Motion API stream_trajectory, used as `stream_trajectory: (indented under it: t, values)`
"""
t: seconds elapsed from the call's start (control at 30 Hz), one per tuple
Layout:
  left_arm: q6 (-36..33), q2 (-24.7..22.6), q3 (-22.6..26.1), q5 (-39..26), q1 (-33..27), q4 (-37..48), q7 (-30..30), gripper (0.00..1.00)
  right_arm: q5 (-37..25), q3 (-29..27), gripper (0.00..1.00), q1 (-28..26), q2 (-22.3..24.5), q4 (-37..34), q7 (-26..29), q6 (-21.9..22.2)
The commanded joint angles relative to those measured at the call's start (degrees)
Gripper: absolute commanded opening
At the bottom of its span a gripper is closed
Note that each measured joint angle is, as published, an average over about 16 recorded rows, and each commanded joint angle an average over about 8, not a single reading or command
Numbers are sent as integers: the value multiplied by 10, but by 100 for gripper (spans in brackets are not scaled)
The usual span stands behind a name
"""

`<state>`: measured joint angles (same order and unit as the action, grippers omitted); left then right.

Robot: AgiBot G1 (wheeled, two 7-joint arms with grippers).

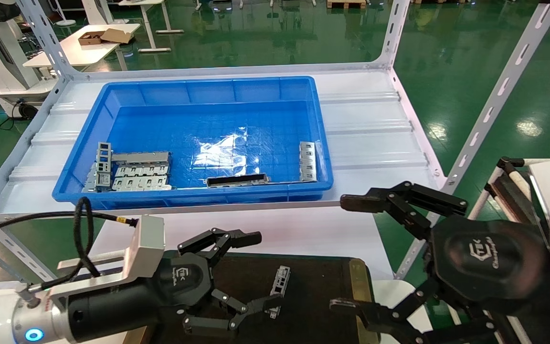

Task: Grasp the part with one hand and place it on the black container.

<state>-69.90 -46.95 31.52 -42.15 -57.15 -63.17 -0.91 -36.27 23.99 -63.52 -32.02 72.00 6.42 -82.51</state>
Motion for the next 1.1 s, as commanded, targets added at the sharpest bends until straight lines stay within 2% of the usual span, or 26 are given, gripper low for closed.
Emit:
stream_trajectory:
  t: [0.03,0.57,1.1]
  values:
    - [-11,5,-2,3,-5,-5,-1,100,0,0,100,0,0,0,0,0]
    - [-39,24,-19,23,-55,-54,21,100,0,0,100,0,0,0,0,0]
    - [-26,38,-27,31,-63,-105,41,100,0,0,100,0,0,0,0,0]
